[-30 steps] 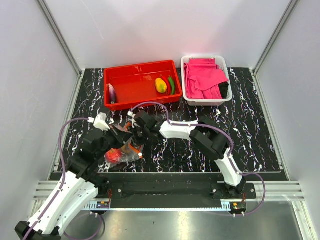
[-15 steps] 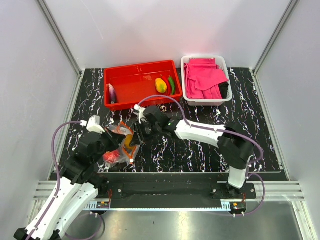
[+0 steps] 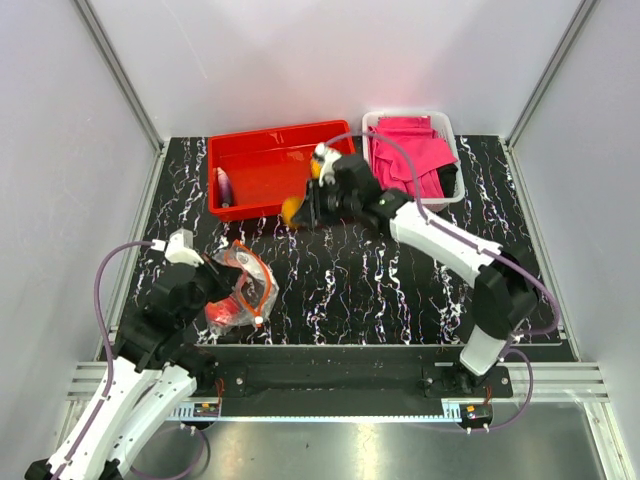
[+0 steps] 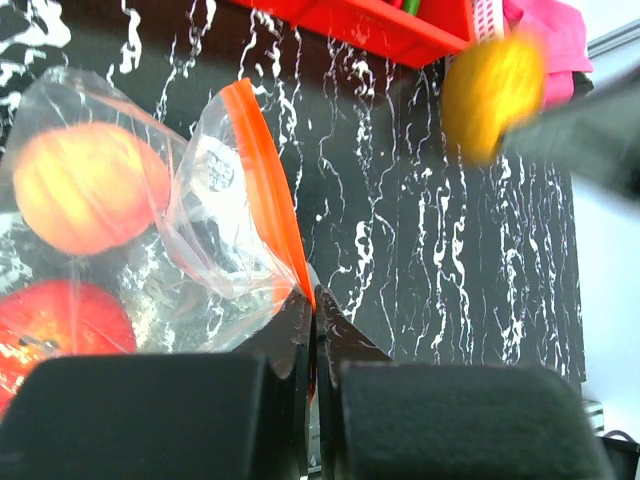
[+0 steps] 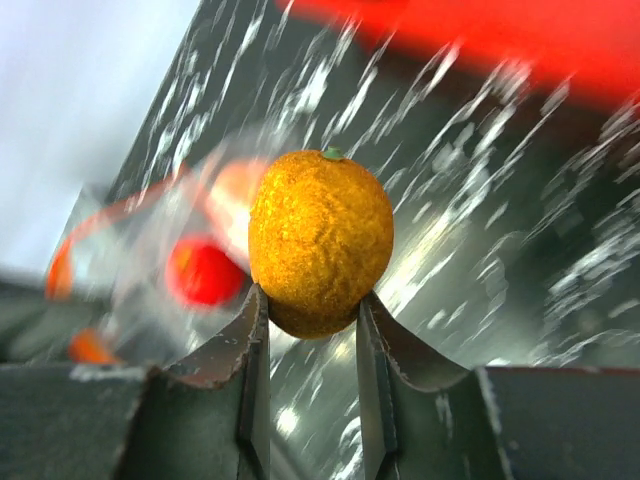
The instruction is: Open the zip-top bag and remove the fake food
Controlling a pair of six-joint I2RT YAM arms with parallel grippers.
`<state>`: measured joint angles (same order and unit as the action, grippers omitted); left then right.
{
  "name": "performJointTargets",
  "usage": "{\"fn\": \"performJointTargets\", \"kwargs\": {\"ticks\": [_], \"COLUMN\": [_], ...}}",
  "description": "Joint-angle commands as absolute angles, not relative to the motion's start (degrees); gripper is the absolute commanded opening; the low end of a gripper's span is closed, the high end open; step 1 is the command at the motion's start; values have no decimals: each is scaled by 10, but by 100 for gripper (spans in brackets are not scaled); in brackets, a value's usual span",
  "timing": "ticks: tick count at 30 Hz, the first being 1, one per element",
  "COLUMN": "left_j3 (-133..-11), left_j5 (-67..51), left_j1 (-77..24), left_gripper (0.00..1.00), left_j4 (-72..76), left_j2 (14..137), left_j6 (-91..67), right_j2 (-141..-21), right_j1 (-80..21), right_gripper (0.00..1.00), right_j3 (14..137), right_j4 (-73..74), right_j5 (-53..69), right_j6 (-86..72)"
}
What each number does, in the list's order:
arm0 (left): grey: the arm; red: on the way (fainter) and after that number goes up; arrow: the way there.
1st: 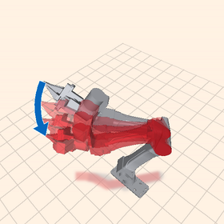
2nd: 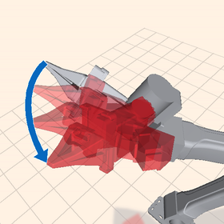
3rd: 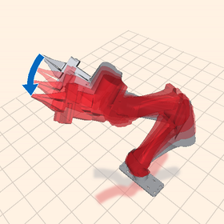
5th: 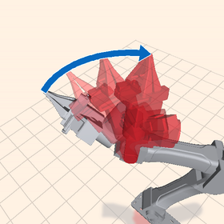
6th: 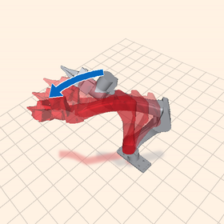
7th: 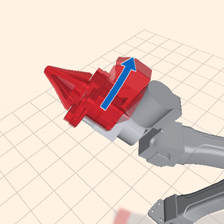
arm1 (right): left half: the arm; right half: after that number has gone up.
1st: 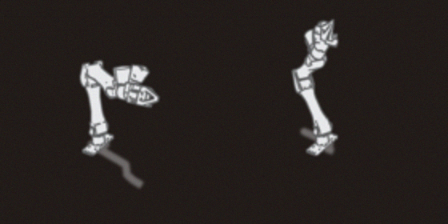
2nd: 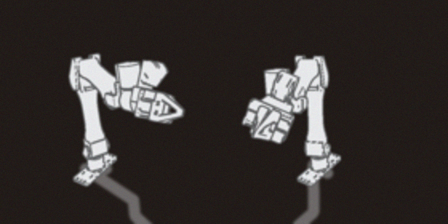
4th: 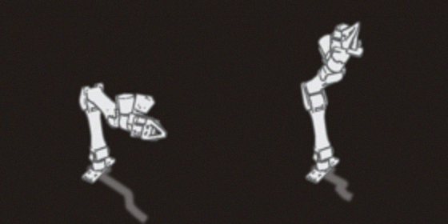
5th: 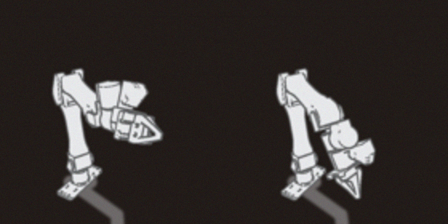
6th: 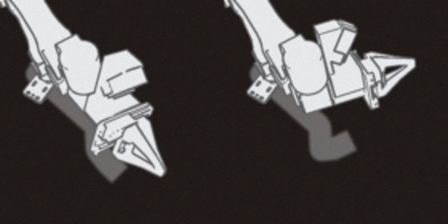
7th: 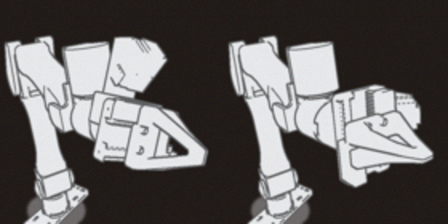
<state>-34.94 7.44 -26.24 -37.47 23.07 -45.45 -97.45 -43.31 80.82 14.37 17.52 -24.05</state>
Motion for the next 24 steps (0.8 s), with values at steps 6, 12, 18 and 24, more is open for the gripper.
{"fn": "performJointTargets", "kwargs": {"ticks": [6, 12, 18, 24], "left_j3": [-388, -390, -388, -387], "left_j5": [72, 62, 35, 12], "left_j1": [-264, -264, -264, -264], "left_gripper": [0, 0, 0, 0], "left_j4": [-346, -336, -305, -274], "left_j2": [240, 243, 268, 287], "left_j6": [-402, -378, -370, -378], "right_j2": [-1155, -1292, -1413, -1451], "right_j1": [-366, -338, -330, -330], "right_gripper": [2, 6, 23, 58], "right_j3": [1052, 1215, 1365, 1406], "right_j4": [179, 200, 277, 326], "right_j5": [77, 70, 61, 56], "right_j6": [-142, -131, -107, -103]}}
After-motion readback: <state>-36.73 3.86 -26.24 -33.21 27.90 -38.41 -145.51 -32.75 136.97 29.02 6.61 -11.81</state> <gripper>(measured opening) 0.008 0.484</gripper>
